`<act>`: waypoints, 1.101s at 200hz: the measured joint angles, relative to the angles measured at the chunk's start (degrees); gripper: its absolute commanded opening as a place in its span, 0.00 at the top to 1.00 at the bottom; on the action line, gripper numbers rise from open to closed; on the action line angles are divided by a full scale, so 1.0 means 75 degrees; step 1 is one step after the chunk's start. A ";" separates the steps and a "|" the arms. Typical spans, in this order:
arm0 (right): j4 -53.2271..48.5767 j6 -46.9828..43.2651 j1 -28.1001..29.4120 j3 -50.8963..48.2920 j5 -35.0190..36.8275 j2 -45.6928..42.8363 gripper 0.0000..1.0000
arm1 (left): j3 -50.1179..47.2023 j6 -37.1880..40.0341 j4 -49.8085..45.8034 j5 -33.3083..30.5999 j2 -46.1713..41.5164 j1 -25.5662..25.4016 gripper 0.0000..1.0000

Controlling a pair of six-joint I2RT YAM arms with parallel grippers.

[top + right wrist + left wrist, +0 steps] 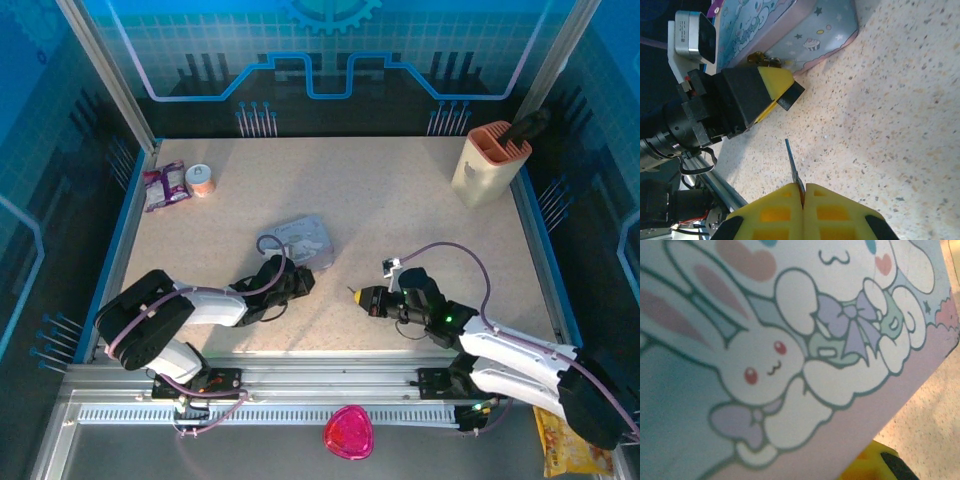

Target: Unlock a padlock with a key

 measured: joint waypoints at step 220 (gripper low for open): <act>0.5033 0.1378 -0.0571 -0.0583 -0.1565 0.3535 1.00 | 0.0341 -0.0318 0.1087 0.1253 0.0000 0.0000 0.92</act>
